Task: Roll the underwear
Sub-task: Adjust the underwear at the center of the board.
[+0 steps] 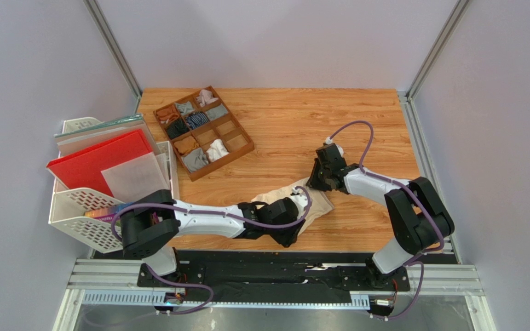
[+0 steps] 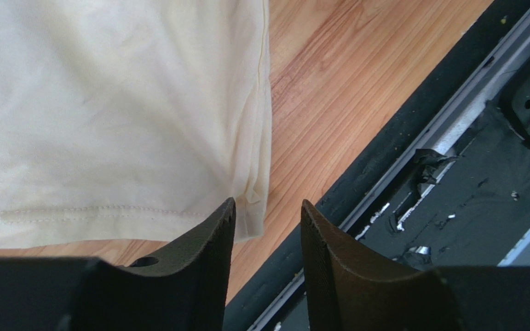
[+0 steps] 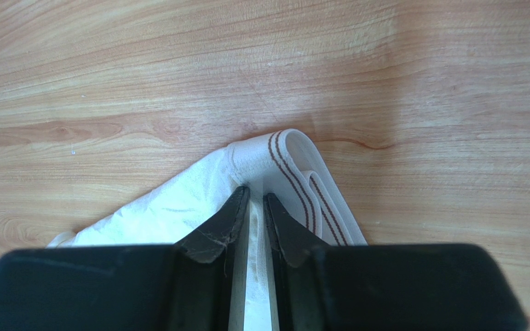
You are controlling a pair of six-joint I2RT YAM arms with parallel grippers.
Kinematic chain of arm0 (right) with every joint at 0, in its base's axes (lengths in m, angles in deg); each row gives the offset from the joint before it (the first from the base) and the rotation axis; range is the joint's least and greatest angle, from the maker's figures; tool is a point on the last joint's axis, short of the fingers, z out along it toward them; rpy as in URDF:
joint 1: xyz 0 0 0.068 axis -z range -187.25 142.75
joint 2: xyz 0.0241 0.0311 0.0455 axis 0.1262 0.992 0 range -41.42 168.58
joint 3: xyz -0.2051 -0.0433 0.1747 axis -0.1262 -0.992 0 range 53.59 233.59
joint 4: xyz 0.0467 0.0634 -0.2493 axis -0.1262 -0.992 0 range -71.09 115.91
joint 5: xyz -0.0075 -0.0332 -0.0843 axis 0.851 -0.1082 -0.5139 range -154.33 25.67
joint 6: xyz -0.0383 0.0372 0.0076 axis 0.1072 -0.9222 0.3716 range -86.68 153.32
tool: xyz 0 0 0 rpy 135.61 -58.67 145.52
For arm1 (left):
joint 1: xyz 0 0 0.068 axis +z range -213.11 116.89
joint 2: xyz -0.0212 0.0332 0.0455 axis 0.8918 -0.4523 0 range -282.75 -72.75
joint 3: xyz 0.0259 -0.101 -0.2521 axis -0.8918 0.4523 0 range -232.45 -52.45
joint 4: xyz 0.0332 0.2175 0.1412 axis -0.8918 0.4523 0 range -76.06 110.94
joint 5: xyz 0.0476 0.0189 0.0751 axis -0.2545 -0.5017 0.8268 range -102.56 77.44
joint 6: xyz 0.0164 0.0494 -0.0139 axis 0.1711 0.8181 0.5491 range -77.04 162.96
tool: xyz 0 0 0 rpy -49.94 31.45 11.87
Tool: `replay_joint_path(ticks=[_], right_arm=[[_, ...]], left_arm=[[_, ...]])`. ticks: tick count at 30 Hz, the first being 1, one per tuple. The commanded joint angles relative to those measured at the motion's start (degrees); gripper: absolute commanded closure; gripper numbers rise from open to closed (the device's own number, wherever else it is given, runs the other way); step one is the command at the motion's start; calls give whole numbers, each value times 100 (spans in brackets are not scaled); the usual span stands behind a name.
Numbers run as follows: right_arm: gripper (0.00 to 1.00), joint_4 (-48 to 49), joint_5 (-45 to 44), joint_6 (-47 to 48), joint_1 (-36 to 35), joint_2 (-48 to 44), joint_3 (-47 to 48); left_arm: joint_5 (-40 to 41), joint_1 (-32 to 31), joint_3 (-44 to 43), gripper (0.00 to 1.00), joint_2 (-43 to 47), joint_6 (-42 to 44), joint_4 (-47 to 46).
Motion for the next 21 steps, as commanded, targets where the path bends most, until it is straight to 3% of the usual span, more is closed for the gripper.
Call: replay_joint_path(ticks=[1, 21], right_arm=[[82, -174, -169, 47, 45, 208, -91], [82, -201, -169, 38, 79, 181, -100]], left_arm=[[48, -52, -311, 50, 290, 306, 217], [-66, -96, -118, 53, -211, 877, 59]])
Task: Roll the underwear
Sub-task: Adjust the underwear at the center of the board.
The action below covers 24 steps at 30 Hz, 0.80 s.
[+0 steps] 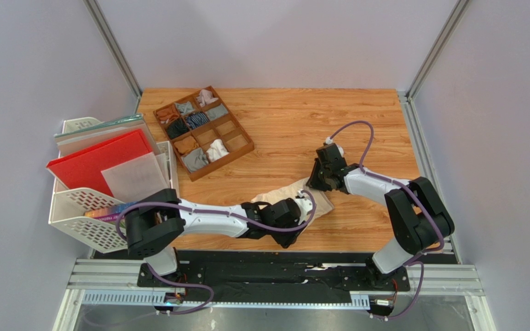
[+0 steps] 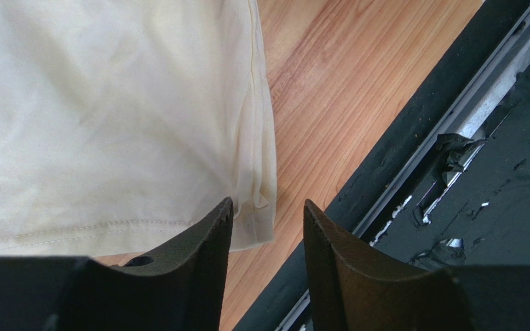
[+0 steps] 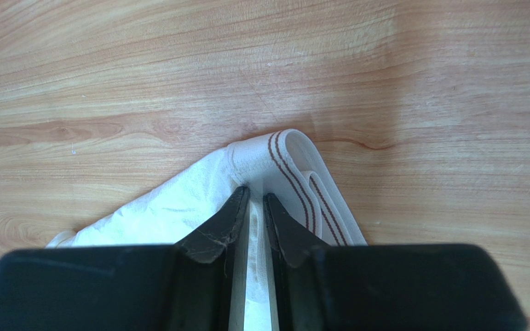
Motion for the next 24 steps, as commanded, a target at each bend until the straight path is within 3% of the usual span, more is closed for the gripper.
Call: replay_joint_path(ticks=[1, 10, 20, 24], right_arm=[[82, -201, -206, 36, 64, 181, -100], [82, -201, -188, 18, 91, 190, -91], [78, -472, -57, 150, 143, -56, 14], [67, -1287, -118, 457, 161, -756, 234]], left_arm=[[24, -150, 57, 53, -100, 149, -79], [709, -467, 22, 57, -407, 71, 124], [1158, -520, -22, 99, -715, -114, 282], [1036, -520, 31, 100, -645, -158, 282]])
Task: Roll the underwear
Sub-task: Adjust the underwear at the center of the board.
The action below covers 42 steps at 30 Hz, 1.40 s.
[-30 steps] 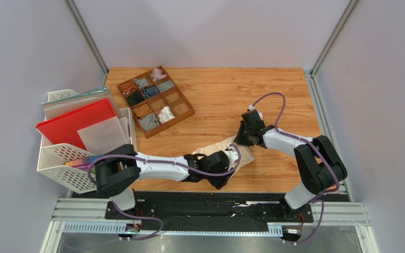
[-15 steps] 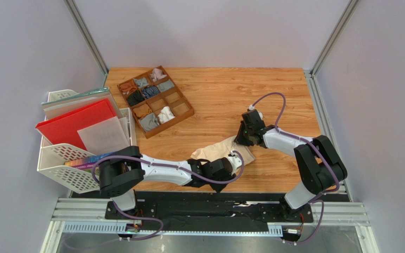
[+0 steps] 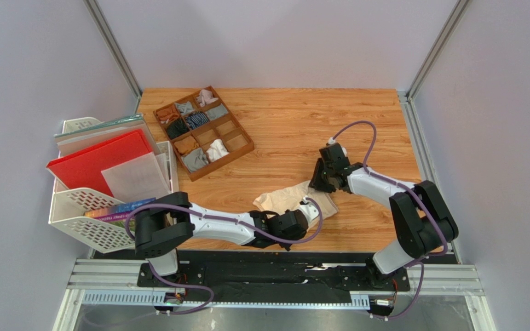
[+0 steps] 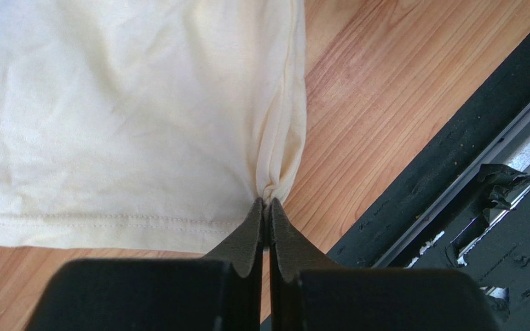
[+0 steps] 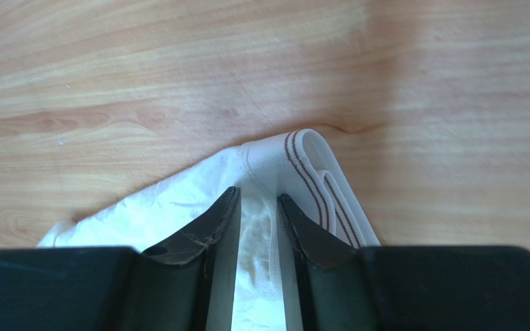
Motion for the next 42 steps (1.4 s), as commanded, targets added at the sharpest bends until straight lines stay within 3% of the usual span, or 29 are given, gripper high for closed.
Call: replay_joint_path(ticks=[1, 10, 17, 23, 30, 42], right_arm=[[66, -1161, -188, 414, 60, -765, 258], [55, -2313, -399, 231, 61, -2602, -338], [55, -2340, -302, -919, 69, -3849, -1297], [58, -2604, -575, -1255, 69, -4633, -1683], [64, -2016, -461, -1291, 87, -4213, -2000], [65, -1277, -470, -1291, 280, -3615, -2281]], left_arm=[[-180, -28, 158, 100, -238, -119, 345], [-505, -28, 140, 100, -203, -242, 301], [-708, -28, 105, 100, -168, -303, 284], [-787, -28, 96, 100, -176, -330, 257], [-901, -28, 149, 100, -150, -461, 178], [-971, -28, 228, 100, -80, -664, 125]])
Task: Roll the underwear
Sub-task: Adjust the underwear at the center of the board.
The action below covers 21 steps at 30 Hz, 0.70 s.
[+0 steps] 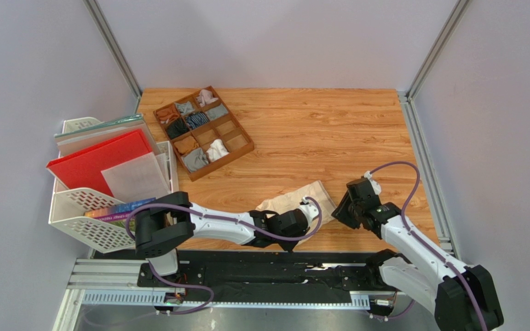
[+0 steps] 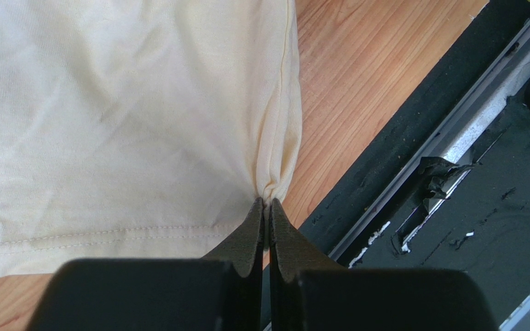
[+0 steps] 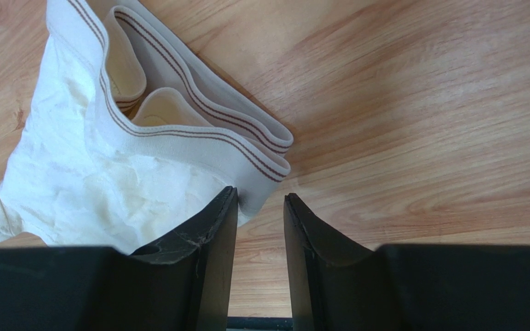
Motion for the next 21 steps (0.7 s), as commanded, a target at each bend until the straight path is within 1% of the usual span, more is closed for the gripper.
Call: replay_joint_path(ticks=[1, 8, 15, 21], right_arm=[[65, 515, -37, -45, 149, 106, -127], [65, 902, 51, 34, 246, 282, -320], [62, 1350, 130, 122, 325, 615, -469], [61, 1430, 69, 166, 334, 1002, -443]], left_arm=[[-320, -41, 224, 100, -71, -194, 261], [-390, -41, 312, 100, -53, -291, 199], [-531, -50, 400, 100, 17, -326, 41], [-514, -50, 461, 100, 113, -378, -3]])
